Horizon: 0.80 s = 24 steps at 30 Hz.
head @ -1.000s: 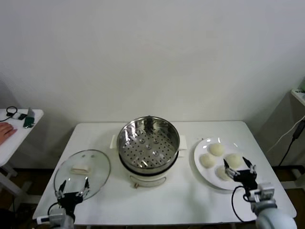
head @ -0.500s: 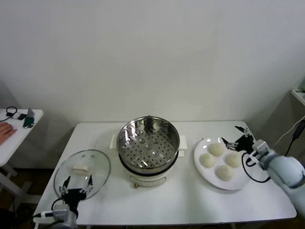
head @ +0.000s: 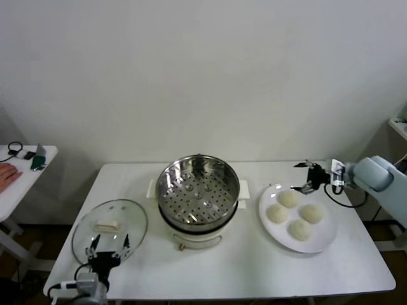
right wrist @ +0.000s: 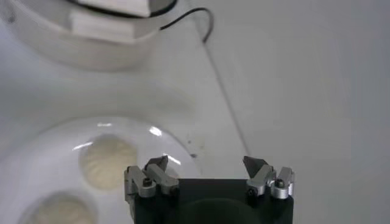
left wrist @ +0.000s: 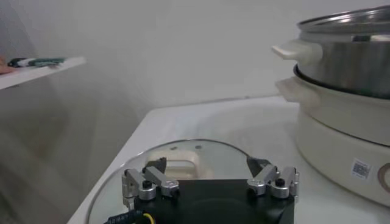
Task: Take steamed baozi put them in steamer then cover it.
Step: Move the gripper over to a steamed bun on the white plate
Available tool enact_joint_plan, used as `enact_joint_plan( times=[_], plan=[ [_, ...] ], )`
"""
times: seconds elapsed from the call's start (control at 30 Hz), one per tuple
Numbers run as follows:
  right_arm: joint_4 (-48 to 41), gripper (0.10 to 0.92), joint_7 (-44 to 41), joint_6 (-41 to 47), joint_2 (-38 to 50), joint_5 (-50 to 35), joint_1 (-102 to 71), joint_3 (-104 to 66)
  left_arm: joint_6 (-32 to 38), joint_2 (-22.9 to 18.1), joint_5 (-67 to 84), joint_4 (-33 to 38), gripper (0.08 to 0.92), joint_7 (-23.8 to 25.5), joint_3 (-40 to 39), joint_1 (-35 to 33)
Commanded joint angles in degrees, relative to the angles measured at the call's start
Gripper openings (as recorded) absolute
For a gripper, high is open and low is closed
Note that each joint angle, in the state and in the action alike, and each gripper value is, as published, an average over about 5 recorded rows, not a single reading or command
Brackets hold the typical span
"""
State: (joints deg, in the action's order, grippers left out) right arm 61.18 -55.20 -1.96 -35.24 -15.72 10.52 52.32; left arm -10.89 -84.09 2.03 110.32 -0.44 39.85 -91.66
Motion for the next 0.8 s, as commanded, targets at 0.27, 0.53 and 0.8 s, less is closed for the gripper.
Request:
enact_joint_plan(
  times=[0.27,0.53,0.8],
  plan=[
    [-22.97,0.823,-21.31,-8.31,-16.04,1.30,15.01,25.19,0.42,0.55,0.47,-0.92,0.823,0.29,1.97,0.02],
    [-27.66,0.823,-18.64,-8.60,-19.49,3.47,8.47,18.39,0.87,0.59,0.53,-1.95,0.823,0.21,2.79,-0.19],
    [-28.56,0.823,-13.09,-4.23,-20.06,3.63,2.93,13.48,0.76,0.55,0.39,-2.24,0.823,0.24,2.85,-0.08]
  ],
)
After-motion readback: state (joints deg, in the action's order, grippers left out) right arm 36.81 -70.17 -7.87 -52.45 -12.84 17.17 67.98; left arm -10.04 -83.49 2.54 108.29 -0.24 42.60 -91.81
